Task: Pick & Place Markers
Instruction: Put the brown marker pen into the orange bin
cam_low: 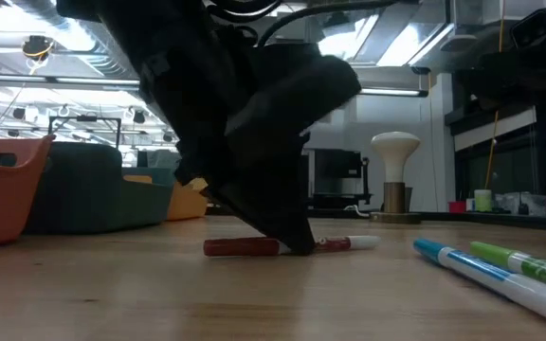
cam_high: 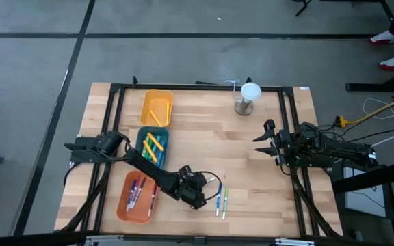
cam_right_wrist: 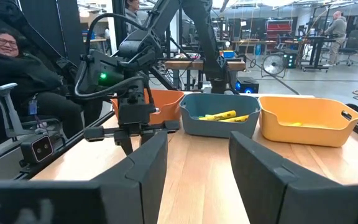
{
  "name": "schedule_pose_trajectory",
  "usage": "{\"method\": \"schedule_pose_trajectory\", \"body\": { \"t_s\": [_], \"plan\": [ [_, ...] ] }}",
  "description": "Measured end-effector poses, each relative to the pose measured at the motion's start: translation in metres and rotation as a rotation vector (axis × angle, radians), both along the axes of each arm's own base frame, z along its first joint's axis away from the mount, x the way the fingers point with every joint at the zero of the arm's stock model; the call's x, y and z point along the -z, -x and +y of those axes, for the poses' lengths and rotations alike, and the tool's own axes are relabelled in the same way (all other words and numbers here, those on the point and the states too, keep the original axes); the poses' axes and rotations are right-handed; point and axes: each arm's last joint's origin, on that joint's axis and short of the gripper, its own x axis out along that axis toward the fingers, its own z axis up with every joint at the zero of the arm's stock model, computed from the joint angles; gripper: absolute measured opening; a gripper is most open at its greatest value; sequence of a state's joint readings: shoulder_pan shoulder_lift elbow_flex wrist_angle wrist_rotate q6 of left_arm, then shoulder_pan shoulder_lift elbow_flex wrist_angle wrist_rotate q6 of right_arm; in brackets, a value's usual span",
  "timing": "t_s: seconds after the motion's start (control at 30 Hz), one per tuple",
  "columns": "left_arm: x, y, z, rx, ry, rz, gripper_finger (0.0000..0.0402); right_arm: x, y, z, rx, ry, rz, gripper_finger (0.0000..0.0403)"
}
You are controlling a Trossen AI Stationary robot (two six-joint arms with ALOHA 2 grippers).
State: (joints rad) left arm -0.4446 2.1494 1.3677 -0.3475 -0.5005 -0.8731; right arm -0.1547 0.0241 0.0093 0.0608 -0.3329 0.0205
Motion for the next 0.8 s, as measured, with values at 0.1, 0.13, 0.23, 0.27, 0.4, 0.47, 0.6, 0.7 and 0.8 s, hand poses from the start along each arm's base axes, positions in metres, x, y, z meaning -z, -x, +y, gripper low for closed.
{"method": "schedule_pose_trajectory", "body": {
  "t_s": [0.1,0.13,0.23,0.27,0.4,0.47,0.6,0.7,0.8],
  "plan": [
    [-0.008,-0.006,0.000,0.024,-0.034,0.006,0.0026,0.000,0.000,0.000,0.000,0.000,0.000,0.0170],
    [-0.010,-0.008,0.001,0.028,-0.043,0.016,0.0026,0.000,0.000,0.000,0.000,0.000,0.000,0.0170],
    [-0.019,-0.013,0.006,0.019,-0.083,0.054,0.0026,0.000,0.000,0.000,0.000,0.000,0.000,0.0170],
    [-0.023,-0.016,0.007,0.014,-0.083,0.045,0.0026,0.000,0.000,0.000,0.000,0.000,0.000,0.0170],
    [-0.039,-0.026,0.008,0.025,-0.098,0.011,0.0026,0.000,0.000,0.000,0.000,0.000,0.000,0.0170],
    [-0.047,-0.031,0.008,0.046,-0.124,-0.009,0.0026,0.000,0.000,0.000,0.000,0.000,0.000,0.0170],
    [-0.064,-0.042,0.012,0.058,-0.175,-0.055,0.0026,0.000,0.000,0.000,0.000,0.000,0.000,0.0170],
    [-0.083,-0.053,0.015,0.068,-0.202,-0.106,0.0026,0.000,0.000,0.000,0.000,0.000,0.000,0.0170],
    [-0.102,-0.062,0.018,0.078,-0.235,-0.148,0.0026,0.000,0.000,0.000,0.000,0.000,0.000,0.0170]
  ]
}}
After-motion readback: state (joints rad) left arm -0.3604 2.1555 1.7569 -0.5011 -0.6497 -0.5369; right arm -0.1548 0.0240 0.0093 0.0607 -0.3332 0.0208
